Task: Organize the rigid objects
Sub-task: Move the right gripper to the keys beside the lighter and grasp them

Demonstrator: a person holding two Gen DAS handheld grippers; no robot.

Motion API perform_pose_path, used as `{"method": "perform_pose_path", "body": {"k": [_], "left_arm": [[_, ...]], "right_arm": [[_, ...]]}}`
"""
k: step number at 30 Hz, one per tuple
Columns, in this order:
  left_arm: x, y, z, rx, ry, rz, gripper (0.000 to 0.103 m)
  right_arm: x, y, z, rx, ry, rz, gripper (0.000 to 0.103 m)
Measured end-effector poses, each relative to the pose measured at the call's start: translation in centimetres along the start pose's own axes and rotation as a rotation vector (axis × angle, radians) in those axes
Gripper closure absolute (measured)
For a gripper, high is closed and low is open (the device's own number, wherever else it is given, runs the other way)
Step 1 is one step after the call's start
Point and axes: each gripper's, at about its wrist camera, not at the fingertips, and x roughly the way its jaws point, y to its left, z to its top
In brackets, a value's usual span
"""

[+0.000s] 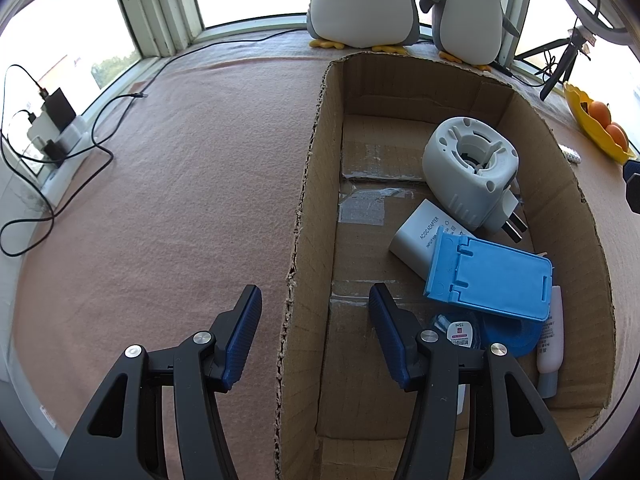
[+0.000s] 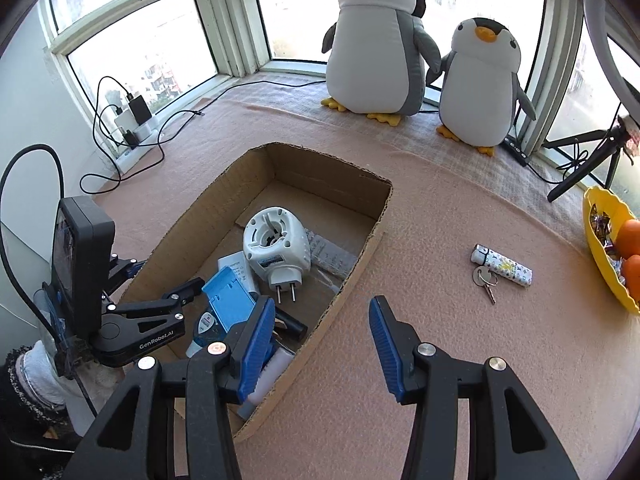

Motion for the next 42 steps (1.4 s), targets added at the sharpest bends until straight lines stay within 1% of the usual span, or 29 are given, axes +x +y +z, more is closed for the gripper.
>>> {"method": "perform_pose_path", "body": {"k": [9,15,19,22,29,33,38,42], "left_arm": [[0.0,-0.1,0.0,0.005,-0.001,0.001,0.047],[0.1,-0.2,0.0,0.005,0.000,0.000,0.047],[0.1,-0.2,0.0,0.007,0.002,0.001,0.047],[0.2,-0.2,0.0,0.008,0.003,0.001,0.047],[0.2,0.0,0.1,0.002,0.010,-0.006,0.047],[0.3,0.0,0.1,0.001,0.013,-0.003,0.047],[0.3,0.0,0.2,0.000,0.018,-0.003,0.047],[0.4,0.0,0.3,0.002,0.025,-0.005,0.047]], "right_arm": [[-0.6,-5.9,-1.2,0.155,-0.008,-0.051,0.058],[-0.1,-8.9,-1.7,0.226,-0.009,-0.087,0.058],[1.1,-10.8,-1.5,0.267,0.004,-0.068,0.058],[2.2,-11.9,-1.0,0.278,0.013,-0.089,0.058],[5.8,-13.5,0.1,0.232,0.064,-0.126,0.058],[6.8,-14.5,0.2,0.270,0.081,-0.076,0.058],[8.1,-15.4,0.3,0.307,0.116,-0.022,0.071],[8.3,-15.7,0.7,0.327,0.113,-0.007,0.072]]}}
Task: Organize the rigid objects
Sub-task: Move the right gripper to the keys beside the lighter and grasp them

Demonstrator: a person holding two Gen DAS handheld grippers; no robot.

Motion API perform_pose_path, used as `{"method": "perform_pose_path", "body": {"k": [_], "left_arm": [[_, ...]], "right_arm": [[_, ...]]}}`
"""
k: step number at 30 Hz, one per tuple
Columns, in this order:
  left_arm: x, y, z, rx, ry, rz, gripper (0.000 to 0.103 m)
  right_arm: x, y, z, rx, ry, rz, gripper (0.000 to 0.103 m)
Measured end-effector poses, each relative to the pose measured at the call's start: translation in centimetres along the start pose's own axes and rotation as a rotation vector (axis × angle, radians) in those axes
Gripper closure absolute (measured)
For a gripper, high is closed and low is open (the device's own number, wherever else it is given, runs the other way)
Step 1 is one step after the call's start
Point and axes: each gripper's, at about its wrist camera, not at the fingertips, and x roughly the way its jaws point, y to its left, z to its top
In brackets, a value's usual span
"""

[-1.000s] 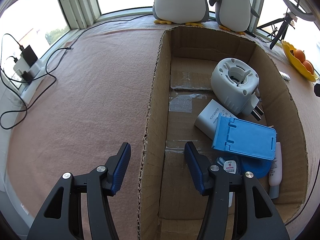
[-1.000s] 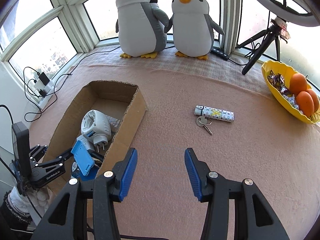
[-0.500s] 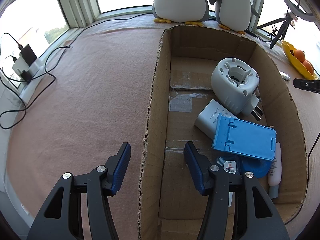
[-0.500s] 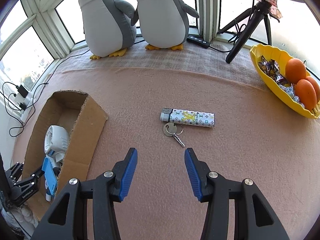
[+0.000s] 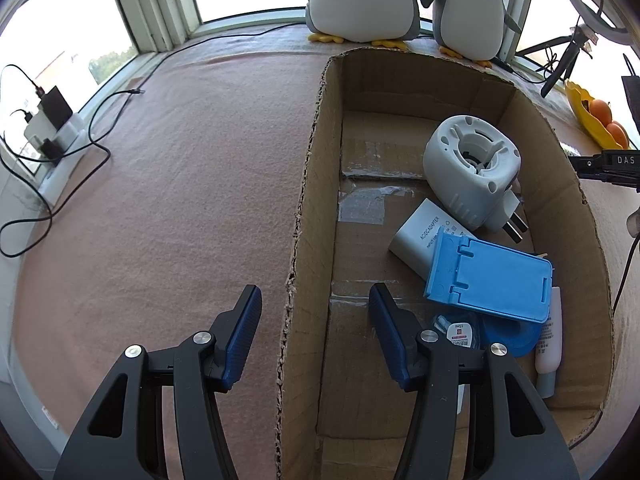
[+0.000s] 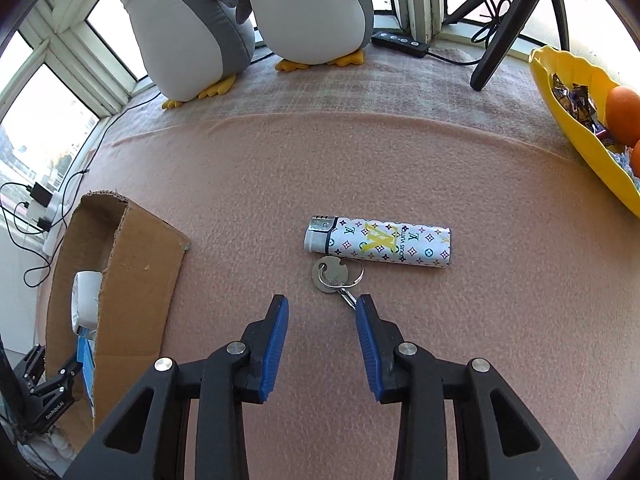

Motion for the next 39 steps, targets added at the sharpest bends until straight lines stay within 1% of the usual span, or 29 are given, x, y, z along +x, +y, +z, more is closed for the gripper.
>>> {"method": "perform_pose_path", "body": {"k": [5,8,16,24,33,35,39], "left_arm": [[0.1,0.0,0.1,0.001,0.004,-0.003,0.047],[0.1,0.0,0.1,0.001,0.005,-0.003,0.047],[0.2,0.0,0.2,-0.002,0.006,-0.006,0.047],[0.2,0.1,0.2,-0.001,0.006,-0.009,0.047],[0.2,0.3,0.1,-0.006,0.008,-0.017,0.047],[0.2,0.3,0.1,-0.006,0.008,-0.018,0.047],[0.2,0.3,0.1,-0.006,0.009,-0.017,0.047]], "right_arm": [[0.1,-0.7,0.6,0.039,0.000,0.029,0.072],[0.3,-0.8,0.9,0.053,0.006,0.032,0.074],[0.7,-0.8,1.6,0.079,0.013,0.047,0.077],[0.9,0.9,1.3,0.011,0.016,-0.049,0.077],[1.1,1.7,2.0,0.002,0.002,-0.046,0.079],[1.4,1.8,2.1,0.002,0.008,-0.055,0.084],[1.5,1.5,2.2,0.021,0.006,-0.051,0.087]]}}
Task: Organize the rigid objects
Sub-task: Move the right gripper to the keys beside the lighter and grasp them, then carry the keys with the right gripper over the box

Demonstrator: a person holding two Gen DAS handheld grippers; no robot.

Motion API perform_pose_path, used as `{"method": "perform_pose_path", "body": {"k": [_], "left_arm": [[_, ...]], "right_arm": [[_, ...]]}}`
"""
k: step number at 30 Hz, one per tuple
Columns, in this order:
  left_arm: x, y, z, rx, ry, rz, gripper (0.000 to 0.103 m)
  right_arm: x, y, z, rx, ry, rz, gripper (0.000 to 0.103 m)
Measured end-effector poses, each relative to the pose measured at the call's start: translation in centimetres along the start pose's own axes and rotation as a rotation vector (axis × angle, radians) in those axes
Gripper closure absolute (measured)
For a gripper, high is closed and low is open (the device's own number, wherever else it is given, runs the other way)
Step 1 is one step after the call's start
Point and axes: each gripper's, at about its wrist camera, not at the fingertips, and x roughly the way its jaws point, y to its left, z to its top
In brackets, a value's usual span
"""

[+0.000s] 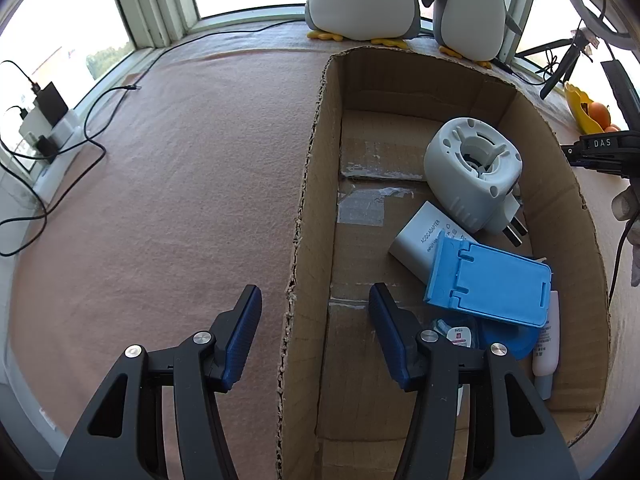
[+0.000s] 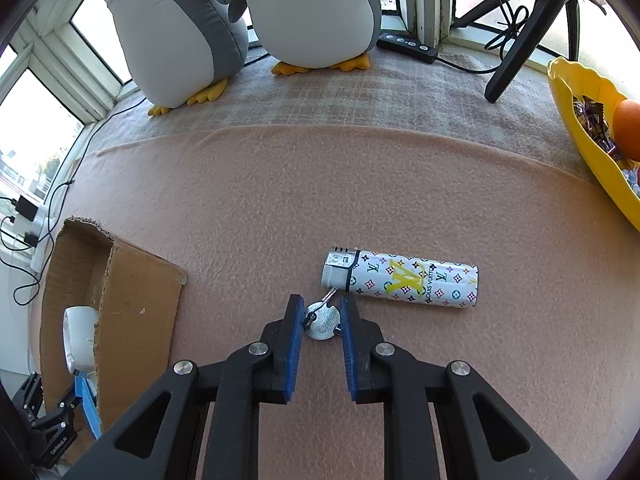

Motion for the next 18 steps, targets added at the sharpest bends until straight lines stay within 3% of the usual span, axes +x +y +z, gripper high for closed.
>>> {"method": "perform_pose_path", "body": {"k": [6,8,18], "left_arm": [[0.0,0.0,0.0,-0.002,0.001,-0.002,0.047],[0.0,0.1,0.0,-0.006,0.003,-0.005,0.047],[0.0,0.0,0.0,-0.006,0.001,-0.003,0.047]], "right_arm": [[-0.3,-0.1,0.0,-0.005,-0.011,-0.012,0.092],[-0.5,0.0,-0.1,-0.016,-0.020,-0.010,0.101],[-1.6,0.4,-0.5,-0.040,-0.052,0.005,0.101]]}}
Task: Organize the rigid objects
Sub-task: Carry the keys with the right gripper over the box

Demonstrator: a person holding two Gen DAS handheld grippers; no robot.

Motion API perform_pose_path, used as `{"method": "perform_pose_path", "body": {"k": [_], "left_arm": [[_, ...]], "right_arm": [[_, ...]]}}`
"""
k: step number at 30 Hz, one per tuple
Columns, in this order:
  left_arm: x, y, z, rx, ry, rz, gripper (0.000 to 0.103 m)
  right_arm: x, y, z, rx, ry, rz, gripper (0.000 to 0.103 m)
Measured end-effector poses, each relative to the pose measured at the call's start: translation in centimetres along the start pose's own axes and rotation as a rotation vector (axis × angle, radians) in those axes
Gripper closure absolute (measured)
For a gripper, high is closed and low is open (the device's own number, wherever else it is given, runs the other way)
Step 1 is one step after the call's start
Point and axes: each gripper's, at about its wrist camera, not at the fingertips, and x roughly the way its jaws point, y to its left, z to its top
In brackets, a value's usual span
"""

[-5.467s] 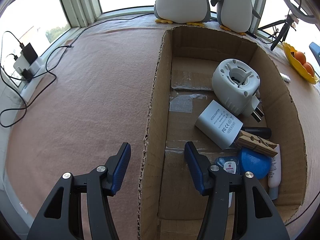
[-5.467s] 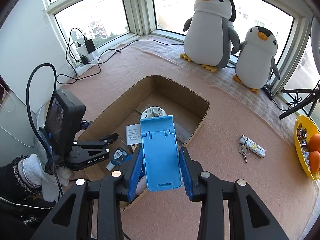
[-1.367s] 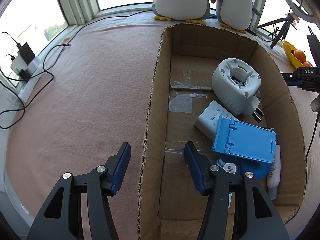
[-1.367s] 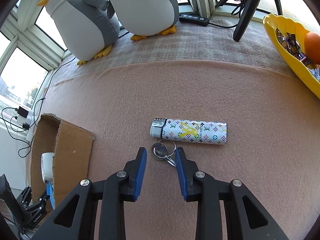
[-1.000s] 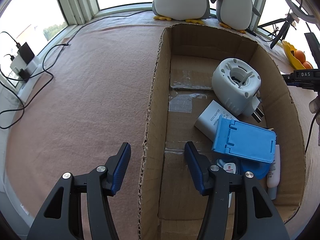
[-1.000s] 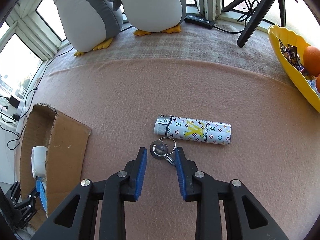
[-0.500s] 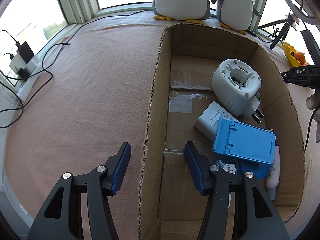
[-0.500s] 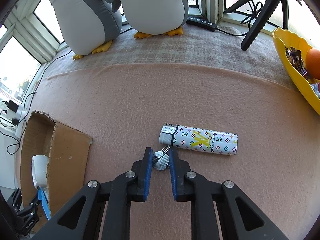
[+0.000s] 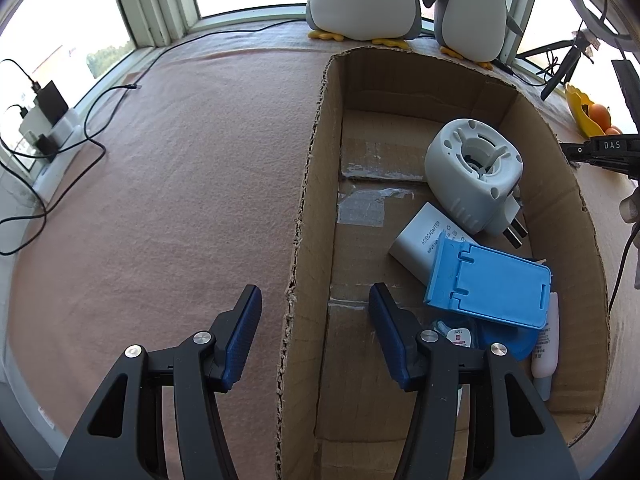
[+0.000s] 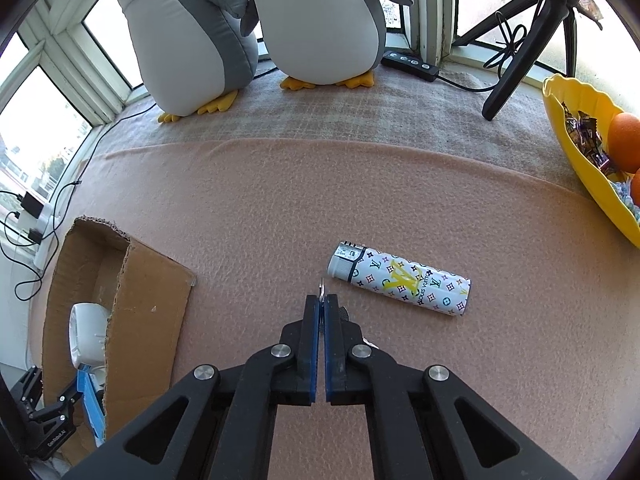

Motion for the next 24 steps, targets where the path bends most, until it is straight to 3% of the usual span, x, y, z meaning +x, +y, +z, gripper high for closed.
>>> {"method": "perform_pose_path", "body": {"k": [10,24], "left_arm": [[-0.1,0.0,0.0,-0.005,-0.001,-0.002,0.047],[-0.1,-0.2,0.1,0.009,-0.009,0.014,0.047]], "right_arm": [[-4.0,2.4,0.2,-0.041,-0.074,0.061,0.101],[-7.0,11.3,0.8,-0.208,-0.127,0.185,0.101]]}}
